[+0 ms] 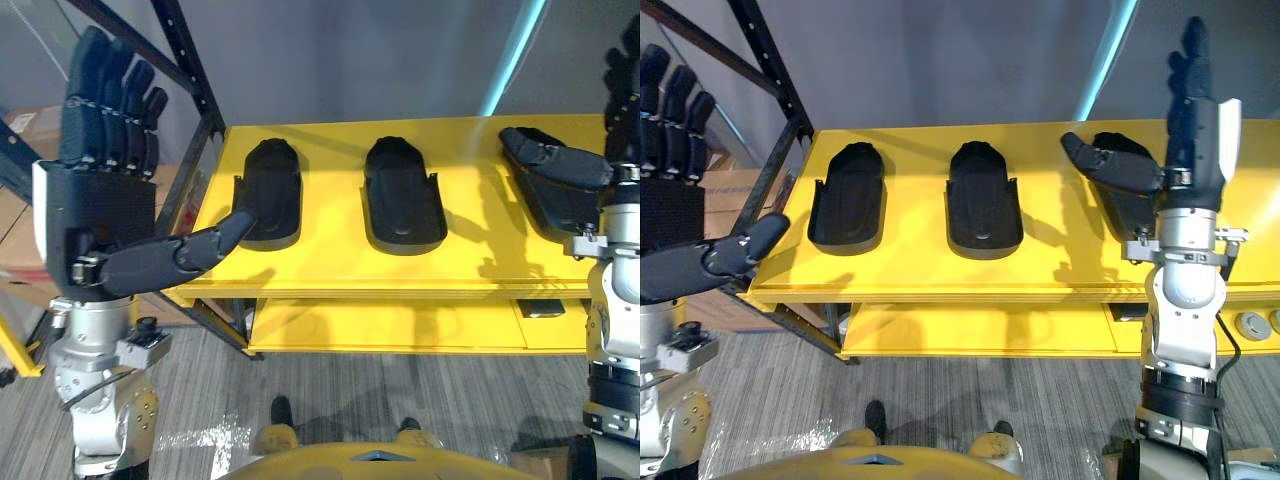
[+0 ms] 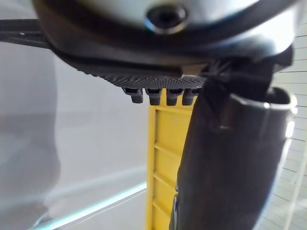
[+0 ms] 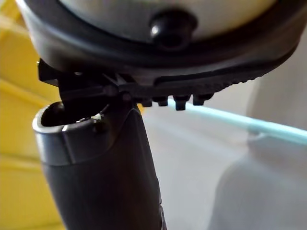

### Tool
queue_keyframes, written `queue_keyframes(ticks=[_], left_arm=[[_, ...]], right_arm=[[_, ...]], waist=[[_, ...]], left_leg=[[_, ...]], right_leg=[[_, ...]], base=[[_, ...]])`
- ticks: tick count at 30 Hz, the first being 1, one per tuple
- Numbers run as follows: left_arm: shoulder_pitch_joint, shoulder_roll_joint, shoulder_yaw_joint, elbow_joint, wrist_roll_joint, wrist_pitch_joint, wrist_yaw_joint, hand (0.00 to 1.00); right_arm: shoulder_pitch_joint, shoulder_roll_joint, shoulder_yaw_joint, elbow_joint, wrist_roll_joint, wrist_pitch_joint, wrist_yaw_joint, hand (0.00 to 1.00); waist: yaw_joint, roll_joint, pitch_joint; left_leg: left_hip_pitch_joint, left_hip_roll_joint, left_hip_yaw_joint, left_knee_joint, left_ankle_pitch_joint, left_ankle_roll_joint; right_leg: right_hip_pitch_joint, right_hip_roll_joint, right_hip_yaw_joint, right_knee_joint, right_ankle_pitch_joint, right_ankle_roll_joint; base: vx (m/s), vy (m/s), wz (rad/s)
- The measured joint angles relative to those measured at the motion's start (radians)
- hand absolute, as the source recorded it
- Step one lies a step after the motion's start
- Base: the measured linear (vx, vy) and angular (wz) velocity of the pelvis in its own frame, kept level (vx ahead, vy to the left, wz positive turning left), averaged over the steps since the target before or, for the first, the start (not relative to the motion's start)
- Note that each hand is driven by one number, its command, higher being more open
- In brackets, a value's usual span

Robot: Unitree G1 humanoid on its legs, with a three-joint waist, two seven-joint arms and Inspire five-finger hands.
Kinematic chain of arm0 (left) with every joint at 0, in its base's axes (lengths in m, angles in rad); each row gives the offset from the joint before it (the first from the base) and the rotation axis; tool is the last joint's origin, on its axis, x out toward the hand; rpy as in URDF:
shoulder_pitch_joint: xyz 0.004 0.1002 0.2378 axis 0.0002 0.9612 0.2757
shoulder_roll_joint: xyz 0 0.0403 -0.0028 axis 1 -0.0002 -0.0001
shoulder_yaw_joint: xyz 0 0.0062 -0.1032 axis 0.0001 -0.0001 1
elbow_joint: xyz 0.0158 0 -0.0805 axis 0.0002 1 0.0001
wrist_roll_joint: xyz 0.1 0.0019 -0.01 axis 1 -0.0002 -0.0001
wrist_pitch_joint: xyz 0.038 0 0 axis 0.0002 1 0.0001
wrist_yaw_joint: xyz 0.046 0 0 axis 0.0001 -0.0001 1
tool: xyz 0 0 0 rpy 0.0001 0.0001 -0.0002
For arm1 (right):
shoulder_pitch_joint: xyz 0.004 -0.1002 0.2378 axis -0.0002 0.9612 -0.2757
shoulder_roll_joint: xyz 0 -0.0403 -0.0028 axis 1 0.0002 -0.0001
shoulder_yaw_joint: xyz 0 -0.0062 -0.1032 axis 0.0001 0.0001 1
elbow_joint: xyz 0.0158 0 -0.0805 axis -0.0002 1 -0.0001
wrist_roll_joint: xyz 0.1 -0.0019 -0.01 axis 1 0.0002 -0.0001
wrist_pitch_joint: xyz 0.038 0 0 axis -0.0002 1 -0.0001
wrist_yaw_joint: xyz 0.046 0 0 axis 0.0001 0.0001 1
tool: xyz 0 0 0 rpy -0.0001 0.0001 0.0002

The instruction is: Walk over and take three plastic housings, then place them on the shelf

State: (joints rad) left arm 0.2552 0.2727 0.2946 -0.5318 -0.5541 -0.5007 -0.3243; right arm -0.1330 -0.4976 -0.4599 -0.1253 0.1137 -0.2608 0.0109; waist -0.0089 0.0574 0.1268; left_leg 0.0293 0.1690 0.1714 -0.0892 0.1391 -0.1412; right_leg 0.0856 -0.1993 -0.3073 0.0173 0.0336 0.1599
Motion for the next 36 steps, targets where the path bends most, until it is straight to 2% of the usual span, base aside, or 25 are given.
queue_keyframes(ticks=[3, 4, 6, 7, 11, 16, 19, 24, 36], left_arm=[[0.048, -0.001, 0.067, -0.021, -0.061, 0.003, -0.044, 1.00], [0.055, -0.001, 0.077, -0.023, -0.071, 0.003, -0.049, 1.00], [0.061, -0.001, 0.090, -0.023, -0.100, 0.005, -0.066, 1.00], [0.061, -0.001, 0.092, -0.024, -0.116, 0.005, -0.080, 1.00], [0.063, 0.000, 0.100, -0.024, -0.120, 0.005, -0.093, 1.00], [0.061, 0.012, 0.099, -0.023, -0.120, 0.004, -0.071, 1.00], [0.057, 0.015, 0.094, -0.021, -0.120, 0.004, -0.031, 1.00], [0.054, 0.015, 0.059, -0.016, -0.119, 0.005, -0.027, 1.00], [0.047, 0.019, 0.034, -0.014, -0.118, 0.006, -0.024, 1.00]], right_arm=[[0.074, 0.014, -0.065, -0.053, -0.195, 0.026, -0.018, 1.00], [0.082, 0.014, -0.069, -0.053, -0.219, 0.037, -0.016, 1.00], [0.107, 0.012, -0.080, -0.053, -0.271, 0.083, -0.005, 1.00], [0.124, 0.003, -0.081, -0.052, -0.286, 0.125, 0.018, 1.00], [0.133, -0.079, -0.044, -0.007, -0.284, 0.261, 0.141, 1.00], [0.116, -0.181, 0.042, 0.167, -0.220, 0.338, 0.209, 1.00], [0.102, -0.203, 0.065, 0.246, -0.182, 0.351, 0.223, 1.00], [0.038, -0.210, 0.071, 0.300, -0.108, 0.358, 0.240, 1.00], [0.016, -0.210, 0.136, 0.416, -0.099, 0.388, 0.313, 1.00]], waist=[[-0.014, -0.013, -0.010], [-0.020, -0.016, -0.012], [-0.024, -0.024, -0.016], [-0.024, -0.028, -0.017], [-0.023, -0.035, -0.021], [-0.023, -0.050, -0.030], [-0.023, -0.056, -0.033], [-0.024, -0.056, -0.034], [-0.022, -0.061, -0.039]], left_leg=[[0.008, 0.001, 0.012, 0.000, -0.005, -0.002], [0.008, 0.001, 0.012, 0.000, -0.006, -0.002], [0.008, 0.002, 0.017, 0.000, -0.017, -0.008], [0.007, 0.002, 0.018, 0.000, -0.021, -0.002], [0.004, 0.002, 0.033, 0.000, -0.021, 0.000], [-0.003, 0.002, 0.038, 0.000, -0.014, 0.002], [-0.002, 0.000, 0.037, 0.000, -0.011, 0.002], [0.002, 0.000, 0.037, 0.000, -0.009, 0.002], [0.011, 0.000, 0.039, -0.001, -0.014, -0.001]], right_leg=[[0.002, 0.001, 0.010, -0.002, 0.000, 0.000], [0.002, 0.001, 0.010, -0.002, 0.000, 0.000], [0.002, 0.001, 0.014, -0.003, -0.002, -0.001], [0.001, 0.001, 0.015, -0.004, -0.003, -0.002], [-0.014, 0.001, 0.032, -0.005, -0.003, 0.000], [-0.022, 0.001, 0.036, -0.006, 0.005, 0.001], [-0.022, -0.001, 0.036, -0.005, 0.006, 0.001], [-0.020, -0.001, 0.037, -0.002, 0.006, 0.000], [-0.010, -0.001, 0.038, -0.004, 0.004, -0.003]], base=[[0.01, -0.008, -0.09], [-0.02, -0.008, -0.07], [-0.05, -0.002, -0.05], [-0.05, 0.002, -0.04], [-0.03, 0.005, -0.10], [0.02, -0.001, -0.02], [0.03, -0.001, 0.01], [-0.01, -0.001, 0.00], [-0.03, 0.000, -0.01]])
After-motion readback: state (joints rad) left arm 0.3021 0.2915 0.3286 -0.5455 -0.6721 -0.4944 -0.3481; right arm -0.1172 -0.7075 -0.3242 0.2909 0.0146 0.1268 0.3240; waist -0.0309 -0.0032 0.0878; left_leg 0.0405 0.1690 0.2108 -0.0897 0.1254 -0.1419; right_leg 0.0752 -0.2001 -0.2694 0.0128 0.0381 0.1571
